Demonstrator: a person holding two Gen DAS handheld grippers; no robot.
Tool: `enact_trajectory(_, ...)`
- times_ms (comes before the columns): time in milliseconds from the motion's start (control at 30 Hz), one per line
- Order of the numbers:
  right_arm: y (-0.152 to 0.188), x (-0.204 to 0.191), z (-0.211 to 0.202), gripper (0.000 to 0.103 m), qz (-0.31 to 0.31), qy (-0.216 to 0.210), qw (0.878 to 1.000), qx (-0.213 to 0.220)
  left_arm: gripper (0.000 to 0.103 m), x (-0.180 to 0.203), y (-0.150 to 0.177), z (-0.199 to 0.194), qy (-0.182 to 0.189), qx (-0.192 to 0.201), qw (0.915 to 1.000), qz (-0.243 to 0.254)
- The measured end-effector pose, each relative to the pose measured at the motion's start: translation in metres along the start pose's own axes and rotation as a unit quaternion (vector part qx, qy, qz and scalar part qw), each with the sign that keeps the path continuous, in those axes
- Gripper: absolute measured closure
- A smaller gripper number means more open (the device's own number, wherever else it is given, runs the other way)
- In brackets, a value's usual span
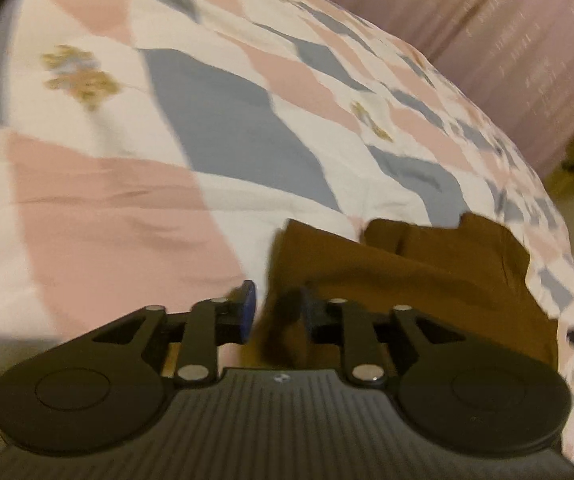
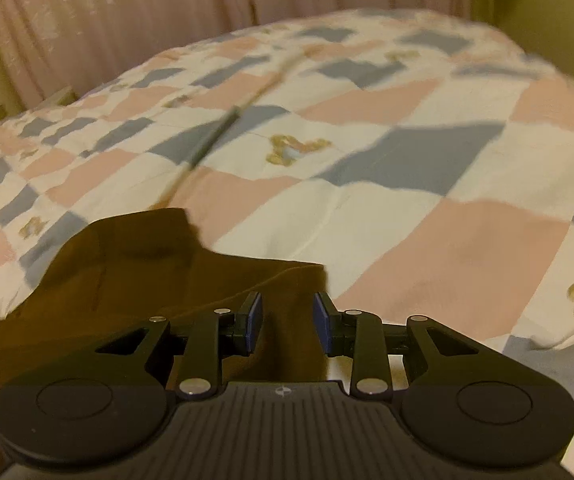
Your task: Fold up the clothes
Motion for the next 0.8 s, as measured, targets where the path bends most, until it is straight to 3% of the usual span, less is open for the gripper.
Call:
enact_trajectory(67,0.011,-0.019,-0.013,0.067,-0.033,-0.007,0.999,0.003,0.074,-0.006,0.007,-0.012,0.019,-0.012,0.9985,-0.05)
enact_trajectory(133,0.029,-0.036,-0.021,0.066,-0.042,-0.012,0.999,-0.006,0.069,-0.009,0.02,-0.018,0.059,-0.035,0.9895,-0.127)
enact_trajectory(233,0.058,-0.062,-0.028,0.066,-0.058,-0.027,0.998,-0.024,0.064,-0.011,0.04,-0.011,0.111,-0.059,0.9611,-0.246)
enact_trajectory(400,0.096,-0.097,-0.028,0.064,-0.071,-0.05,0.994,-0.062,0.064,-0.013,0.058,0.017,0.141,-0.05,0.9113,-0.384)
enact_trajectory(500,0.106,-0.102,-0.03,0.062,-0.052,-0.057,0.994,-0.072,0.068,-0.013,0.06,0.028,0.129,-0.042,0.9044,-0.404)
enact_trajectory(567,0.108,-0.098,-0.03,0.061,-0.042,-0.056,0.994,-0.078,0.078,-0.014,0.056,0.027,0.102,-0.023,0.9115,-0.398)
enact_trajectory(600,0.109,-0.096,-0.03,0.061,-0.038,-0.055,0.994,-0.082,0.082,-0.013,0.052,0.024,0.083,-0.011,0.921,-0.38)
enact_trajectory(667,0.11,-0.092,-0.031,0.061,-0.032,-0.055,0.995,-0.083,0.091,-0.003,0.041,0.017,0.039,0.007,0.9497,-0.311)
enact_trajectory(700,0.109,-0.09,-0.032,0.061,-0.031,-0.055,0.995,-0.082,0.1,0.008,0.035,0.013,0.014,0.018,0.9671,-0.253)
enact_trajectory(733,0.108,-0.088,-0.032,0.061,-0.03,-0.054,0.995,-0.081,0.1,0.023,0.028,0.008,-0.013,0.032,0.9831,-0.18)
enact_trajectory(767,0.108,-0.085,-0.033,0.061,-0.029,-0.053,0.995,-0.08,0.1,0.043,0.023,0.003,-0.039,0.049,0.9936,-0.094)
enact_trajectory(800,0.108,-0.083,-0.034,0.061,-0.028,-0.053,0.995,-0.079,0.1,0.068,0.021,-0.002,-0.062,0.072,0.9954,0.009)
Point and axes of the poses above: each gripper's, at about its wrist camera, not at the fingertips, and z roughly the way its jaws point, x to its right, y to its underside, the point moved 6 cm from there along z, roughly the way its jaws point, and after that the axes turned 4 degrees about -y, right-handed, at the moved point
